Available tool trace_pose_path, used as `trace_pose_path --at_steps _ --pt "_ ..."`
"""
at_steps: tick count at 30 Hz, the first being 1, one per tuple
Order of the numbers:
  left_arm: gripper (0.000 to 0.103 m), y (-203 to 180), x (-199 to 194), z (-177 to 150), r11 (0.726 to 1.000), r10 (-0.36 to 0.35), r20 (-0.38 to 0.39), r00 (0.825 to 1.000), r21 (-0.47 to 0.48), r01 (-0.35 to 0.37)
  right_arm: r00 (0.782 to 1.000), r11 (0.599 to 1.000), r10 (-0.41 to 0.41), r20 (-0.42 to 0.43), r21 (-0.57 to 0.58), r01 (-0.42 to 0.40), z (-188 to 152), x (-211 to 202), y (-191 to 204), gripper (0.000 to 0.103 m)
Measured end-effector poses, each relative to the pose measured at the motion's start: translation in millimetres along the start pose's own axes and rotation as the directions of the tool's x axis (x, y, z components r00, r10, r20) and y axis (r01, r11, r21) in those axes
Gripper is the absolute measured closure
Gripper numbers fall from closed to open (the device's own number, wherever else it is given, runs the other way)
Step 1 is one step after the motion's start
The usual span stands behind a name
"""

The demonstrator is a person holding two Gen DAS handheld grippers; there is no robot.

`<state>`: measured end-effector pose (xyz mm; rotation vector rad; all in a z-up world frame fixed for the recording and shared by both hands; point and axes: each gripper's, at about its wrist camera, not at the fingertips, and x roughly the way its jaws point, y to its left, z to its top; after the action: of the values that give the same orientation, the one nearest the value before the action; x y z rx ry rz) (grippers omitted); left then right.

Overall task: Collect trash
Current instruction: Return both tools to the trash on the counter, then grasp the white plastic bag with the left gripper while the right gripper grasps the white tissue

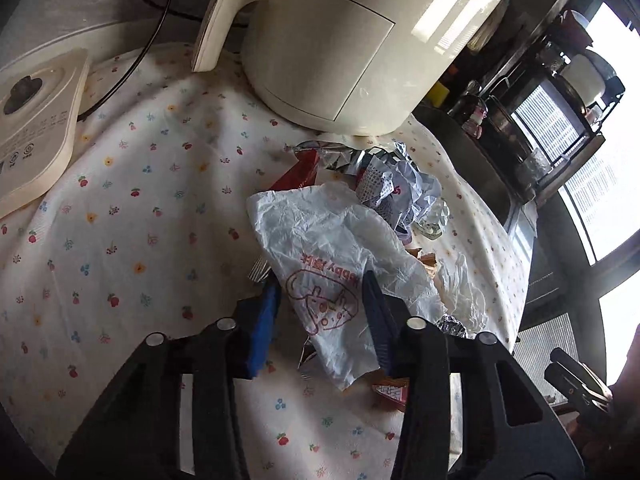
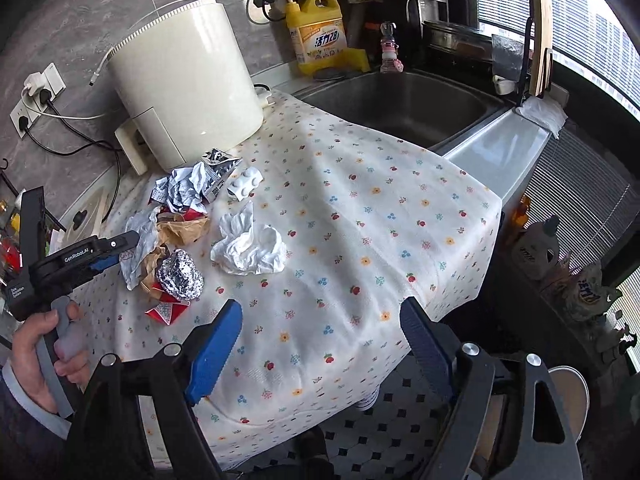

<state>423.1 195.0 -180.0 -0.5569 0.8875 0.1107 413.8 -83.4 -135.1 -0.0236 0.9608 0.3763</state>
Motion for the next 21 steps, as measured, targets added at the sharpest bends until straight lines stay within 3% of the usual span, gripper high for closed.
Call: trace_pose_path --at_steps 1,3,11,21 --pt "0.088 0 0 0 1.000 0.010 0.008 1.000 -0.005 -0.010 1.000 1.000 -0.004 -0.002 -0.002 0.004 0 0 0 0.023" --pt "0.091 1 -8 -2 1.000 0.015 0.046 0.999 -0.007 -0.015 1.000 1.000 -0.010 -0.008 -0.012 0.009 0 1 1 0.024" --pt "0.091 14 -42 -15 0.998 0.015 0.104 0.994 -0.055 -0.010 0.999 0.994 0.029 -0.038 -0.108 -0.033 14 17 22 0.026" --pt "0.090 59 -83 -61 0.982 0.118 0.117 0.986 -0.163 -0.098 0.993 0.971 0.079 -0.086 -0.220 -0.096 31 59 59 0.026"
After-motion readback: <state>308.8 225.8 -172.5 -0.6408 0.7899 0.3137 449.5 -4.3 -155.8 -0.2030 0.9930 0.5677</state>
